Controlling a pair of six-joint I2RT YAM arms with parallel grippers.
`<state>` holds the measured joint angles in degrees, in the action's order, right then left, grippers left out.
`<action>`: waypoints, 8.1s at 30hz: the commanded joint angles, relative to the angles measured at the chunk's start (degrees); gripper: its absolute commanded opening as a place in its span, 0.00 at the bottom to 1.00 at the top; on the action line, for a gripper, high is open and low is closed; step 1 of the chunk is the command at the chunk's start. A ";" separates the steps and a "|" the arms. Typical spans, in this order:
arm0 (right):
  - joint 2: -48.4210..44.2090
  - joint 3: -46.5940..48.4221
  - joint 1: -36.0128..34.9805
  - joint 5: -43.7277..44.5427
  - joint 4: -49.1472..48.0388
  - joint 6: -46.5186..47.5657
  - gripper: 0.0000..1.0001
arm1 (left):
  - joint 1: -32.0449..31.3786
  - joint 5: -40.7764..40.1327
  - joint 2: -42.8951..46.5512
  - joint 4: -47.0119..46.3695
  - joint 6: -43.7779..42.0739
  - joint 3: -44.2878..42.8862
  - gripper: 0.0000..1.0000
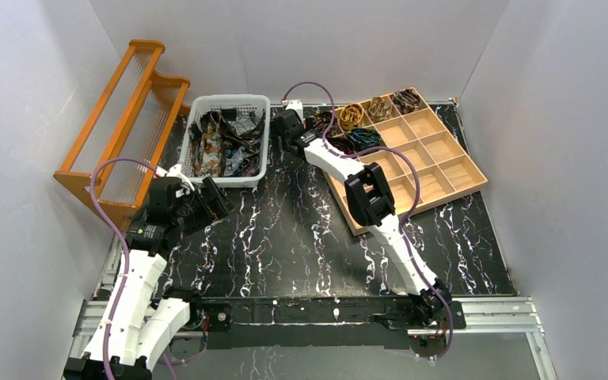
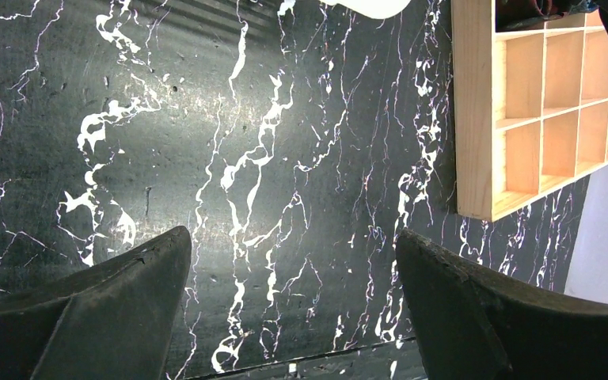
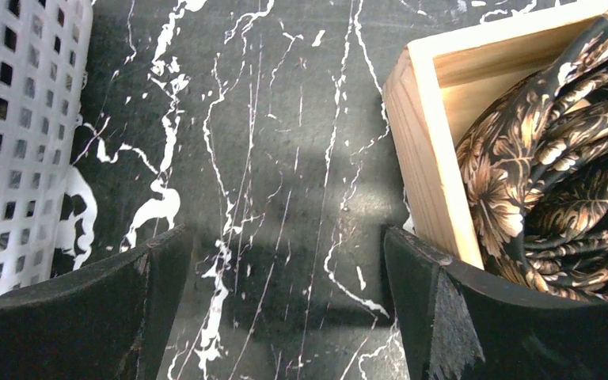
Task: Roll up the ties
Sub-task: Move the storage box to the corner of the board, then pick up the tie from the bin.
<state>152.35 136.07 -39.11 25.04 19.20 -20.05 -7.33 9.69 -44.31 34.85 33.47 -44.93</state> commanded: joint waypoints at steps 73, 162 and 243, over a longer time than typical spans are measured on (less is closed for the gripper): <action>-30.44 -38.24 -5.29 -10.11 -4.34 -2.40 0.91 | 0.13 -4.86 -0.79 5.61 -4.92 -7.55 0.98; -79.42 -74.58 6.57 -40.99 -3.97 -14.53 0.99 | 0.65 -23.15 -80.63 -0.74 -29.92 -65.96 0.30; -72.48 -77.40 6.59 -48.36 -6.50 -18.75 0.99 | 0.77 13.62 -69.68 1.13 -30.87 -52.44 0.26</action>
<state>80.73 58.39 -32.62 -22.87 13.52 -38.83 -6.44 14.09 -112.33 36.40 -0.16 -98.70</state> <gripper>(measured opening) 0.985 0.220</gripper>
